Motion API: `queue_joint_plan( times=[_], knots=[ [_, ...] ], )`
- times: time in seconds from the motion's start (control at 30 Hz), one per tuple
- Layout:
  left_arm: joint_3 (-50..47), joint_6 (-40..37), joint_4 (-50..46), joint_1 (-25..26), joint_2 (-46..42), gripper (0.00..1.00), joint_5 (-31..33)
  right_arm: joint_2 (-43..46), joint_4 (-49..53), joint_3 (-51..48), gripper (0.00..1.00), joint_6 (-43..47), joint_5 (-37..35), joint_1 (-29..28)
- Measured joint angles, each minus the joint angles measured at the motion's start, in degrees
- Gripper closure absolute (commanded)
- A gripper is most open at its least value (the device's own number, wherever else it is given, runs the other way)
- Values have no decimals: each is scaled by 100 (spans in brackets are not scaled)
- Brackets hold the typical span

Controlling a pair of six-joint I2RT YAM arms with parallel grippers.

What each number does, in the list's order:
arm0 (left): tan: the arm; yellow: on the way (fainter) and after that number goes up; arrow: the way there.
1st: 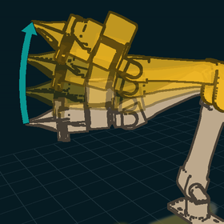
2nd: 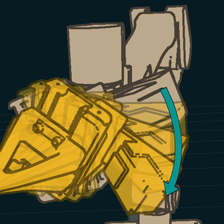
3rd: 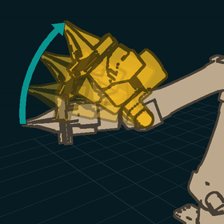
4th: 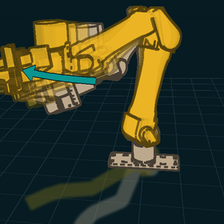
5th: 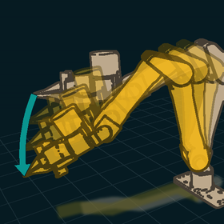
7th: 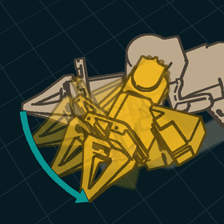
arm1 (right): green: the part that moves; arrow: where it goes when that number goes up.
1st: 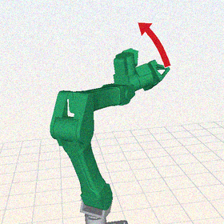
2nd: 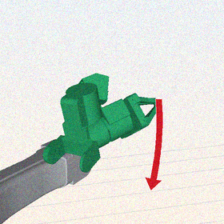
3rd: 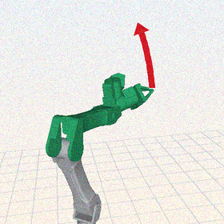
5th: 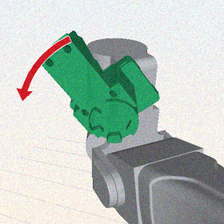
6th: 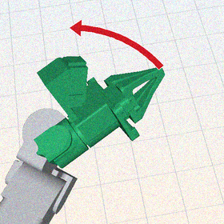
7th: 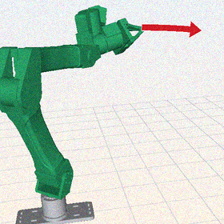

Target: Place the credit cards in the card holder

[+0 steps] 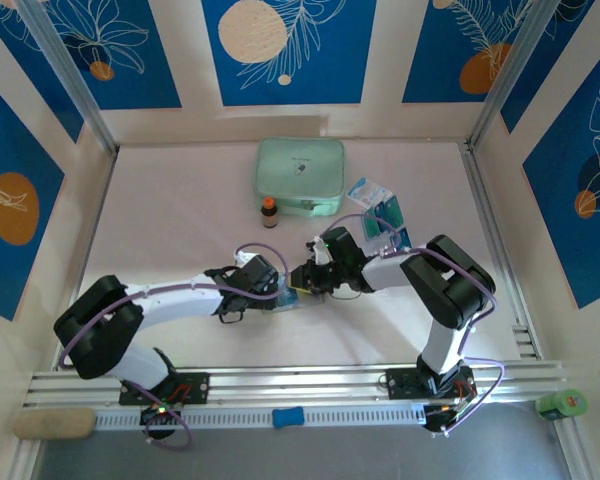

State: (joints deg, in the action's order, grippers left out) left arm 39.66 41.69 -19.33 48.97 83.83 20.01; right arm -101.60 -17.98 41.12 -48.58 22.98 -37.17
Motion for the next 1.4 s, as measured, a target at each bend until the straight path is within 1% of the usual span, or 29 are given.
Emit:
queue_joint_plan(
  times=[0.2,0.3,0.37,0.43,0.53,0.63,1.03,1.4],
  knots=[
    [4,0,-192,-57,-361,0,0,461,1239,219,67,549,-199,11],
    [4,2,-264,-184,-597,0,2,627,1731,396,69,776,-321,11],
    [2,2,-282,-269,-695,0,2,645,1934,540,75,890,-376,9],
    [-13,7,-299,-367,-741,0,2,643,2116,673,84,1008,-450,7],
    [-98,35,-350,-490,-745,0,0,557,2352,898,93,1113,-557,-26],
    [-164,50,-466,-575,-721,0,0,369,2500,1119,97,1196,-669,-105],
    [-151,20,-533,-660,-131,0,-55,-197,2997,1606,99,1392,-1084,-339],
    [-7,-120,-581,-664,37,0,-92,-568,3112,2048,100,1366,-1233,-732]
  ],
)
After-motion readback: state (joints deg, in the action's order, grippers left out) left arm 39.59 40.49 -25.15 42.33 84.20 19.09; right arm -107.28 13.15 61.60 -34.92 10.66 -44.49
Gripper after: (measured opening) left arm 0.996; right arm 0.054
